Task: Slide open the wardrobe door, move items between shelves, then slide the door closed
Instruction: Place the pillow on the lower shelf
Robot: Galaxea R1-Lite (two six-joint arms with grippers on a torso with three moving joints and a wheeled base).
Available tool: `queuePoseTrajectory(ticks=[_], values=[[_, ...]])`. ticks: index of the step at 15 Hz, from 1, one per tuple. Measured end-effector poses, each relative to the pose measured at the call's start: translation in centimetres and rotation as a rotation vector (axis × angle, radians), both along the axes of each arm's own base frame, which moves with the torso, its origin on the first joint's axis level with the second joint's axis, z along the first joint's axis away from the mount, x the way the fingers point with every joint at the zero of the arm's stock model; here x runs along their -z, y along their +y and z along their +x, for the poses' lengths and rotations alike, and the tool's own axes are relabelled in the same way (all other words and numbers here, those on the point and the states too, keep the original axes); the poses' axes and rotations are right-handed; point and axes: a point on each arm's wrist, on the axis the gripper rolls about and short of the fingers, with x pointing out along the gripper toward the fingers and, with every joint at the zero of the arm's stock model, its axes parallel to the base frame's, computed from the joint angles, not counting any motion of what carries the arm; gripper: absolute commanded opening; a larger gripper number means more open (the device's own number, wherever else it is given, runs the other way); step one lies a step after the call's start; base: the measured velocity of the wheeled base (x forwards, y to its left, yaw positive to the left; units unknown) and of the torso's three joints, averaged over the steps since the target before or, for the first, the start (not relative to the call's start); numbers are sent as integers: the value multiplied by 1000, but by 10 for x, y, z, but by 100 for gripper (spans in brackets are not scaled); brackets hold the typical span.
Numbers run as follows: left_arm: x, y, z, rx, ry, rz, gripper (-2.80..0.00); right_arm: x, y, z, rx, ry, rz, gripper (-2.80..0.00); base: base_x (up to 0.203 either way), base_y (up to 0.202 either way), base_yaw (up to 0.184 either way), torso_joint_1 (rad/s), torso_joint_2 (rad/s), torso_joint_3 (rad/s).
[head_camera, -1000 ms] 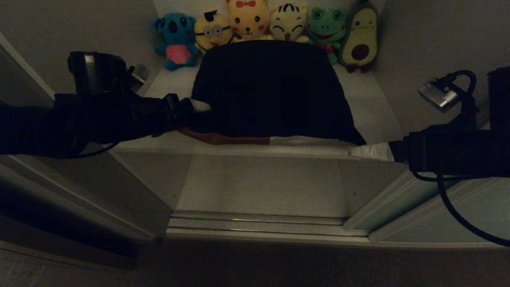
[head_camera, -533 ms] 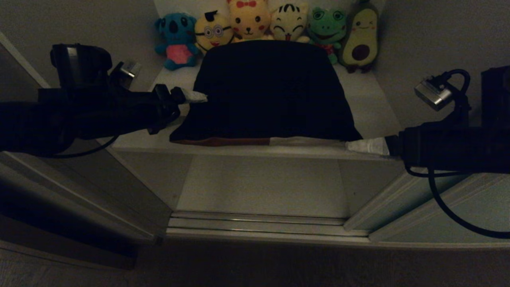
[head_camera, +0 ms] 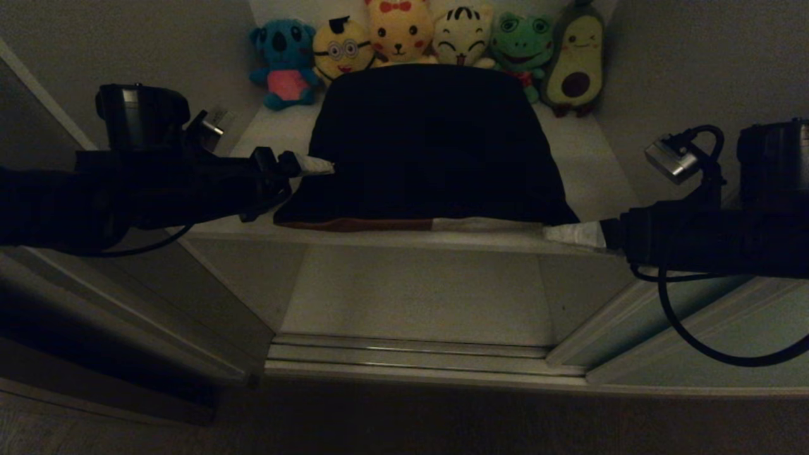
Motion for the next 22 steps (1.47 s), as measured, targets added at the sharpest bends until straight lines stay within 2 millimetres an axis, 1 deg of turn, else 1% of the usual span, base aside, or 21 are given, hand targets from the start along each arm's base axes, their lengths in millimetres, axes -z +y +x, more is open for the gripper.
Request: queuePoseTrajectory(ticks=[3, 5, 7, 10, 13, 16, 18, 22], values=[[2, -6, 1, -8, 2, 8, 0, 2, -2, 0, 42, -25, -9, 0, 0, 0, 0, 0, 0, 0], [4, -6, 2, -33, 6, 14, 0, 2, 5, 0, 110, -29, -38, 0, 0, 0, 0, 0, 0, 0], [5, -7, 2, -34, 9, 18, 0, 2, 22, -3, 165, -33, -68, 0, 0, 0, 0, 0, 0, 0], [6, -6, -3, -36, 15, 20, 0, -2, 54, -19, 222, -29, -66, 0, 0, 0, 0, 0, 0, 0], [8, -5, -13, -38, 24, 24, 0, -6, 74, -30, 268, -33, -55, 0, 0, 0, 0, 0, 0, 0], [9, -3, -17, -65, 19, 44, 0, -9, 80, -26, 308, -45, -58, 0, 0, 0, 0, 0, 0, 0], [8, -3, -16, -71, 16, 45, 0, -5, 82, -19, 394, -45, -86, 0, 0, 0, 0, 0, 0, 0], [2, -3, -14, -73, -4, 40, 0, 1, 85, -9, 482, -39, -121, 0, 0, 0, 0, 0, 0, 0]])
